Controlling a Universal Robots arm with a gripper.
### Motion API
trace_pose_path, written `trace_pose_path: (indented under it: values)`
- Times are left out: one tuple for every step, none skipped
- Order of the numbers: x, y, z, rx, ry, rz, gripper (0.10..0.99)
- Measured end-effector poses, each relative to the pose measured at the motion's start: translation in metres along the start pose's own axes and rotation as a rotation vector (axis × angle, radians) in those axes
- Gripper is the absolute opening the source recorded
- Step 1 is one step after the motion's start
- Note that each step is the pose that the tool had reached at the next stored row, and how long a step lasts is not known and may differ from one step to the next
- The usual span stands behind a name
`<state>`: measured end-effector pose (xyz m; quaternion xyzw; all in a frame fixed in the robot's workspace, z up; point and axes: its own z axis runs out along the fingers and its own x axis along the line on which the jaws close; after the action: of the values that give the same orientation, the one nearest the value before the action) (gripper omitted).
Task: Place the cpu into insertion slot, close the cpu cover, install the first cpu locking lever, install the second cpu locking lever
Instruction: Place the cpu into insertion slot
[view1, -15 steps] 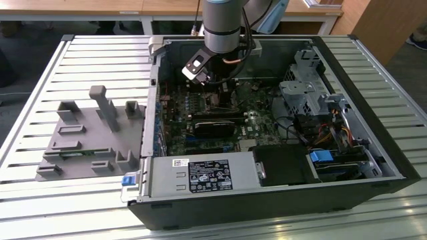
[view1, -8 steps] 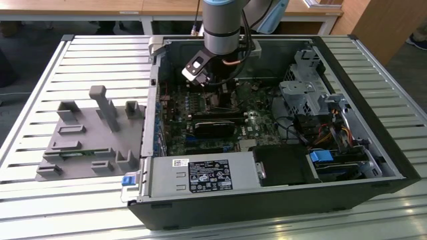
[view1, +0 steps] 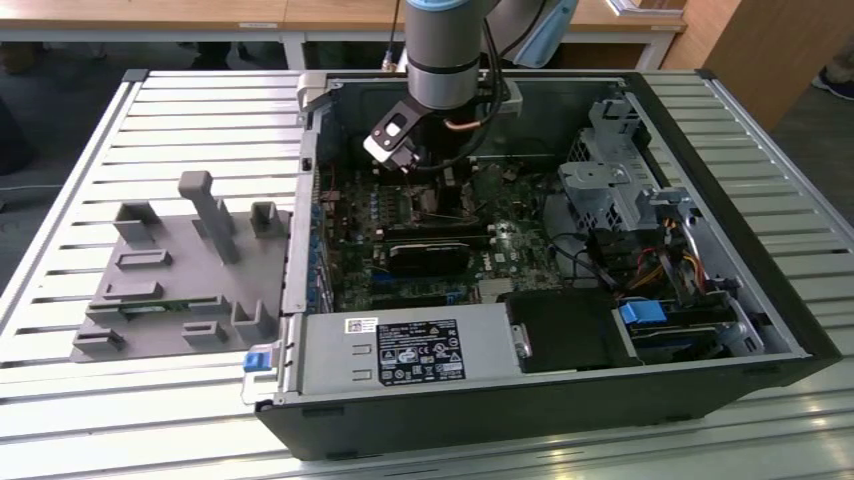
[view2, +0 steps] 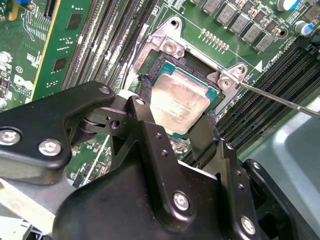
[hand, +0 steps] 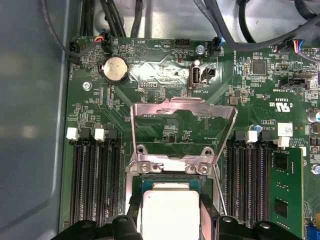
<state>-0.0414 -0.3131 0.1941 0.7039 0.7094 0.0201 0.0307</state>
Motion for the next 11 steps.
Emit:
trace_pose_path:
  values:
    - [-0.0002, 0.0, -0.0001, 0.0, -0.0002, 0.0, 0.545]
    - [-0.0005, 0.0, -0.0002, 0.0, -0.0005, 0.0, 0.545]
    - [-0.001, 0.0, -0.0002, 0.0, -0.0005, 0.001, 0.545]
    - [-0.0016, 0.0, -0.0001, 0.0, -0.0005, 0.001, 0.545]
    - [-0.0018, 0.0, 0.0, 0.0, -0.0003, 0.002, 0.545]
    - [-0.0018, 0.0, 0.0, 0.0, -0.0004, 0.002, 0.545]
    - [-0.0019, -0.0001, 0.0001, 0.0, -0.0005, 0.002, 0.545]
    - [-0.0019, -0.0001, 0.0003, 0.0, -0.0004, 0.002, 0.545]
    - [-0.0019, -0.0001, 0.0007, 0.0, -0.0003, 0.002, 0.545]
    - [-0.0018, -0.0001, 0.0012, 0.0, -0.0002, 0.002, 0.545]
    - [-0.0018, -0.0001, 0.0016, 0.0, -0.0004, 0.002, 0.545]
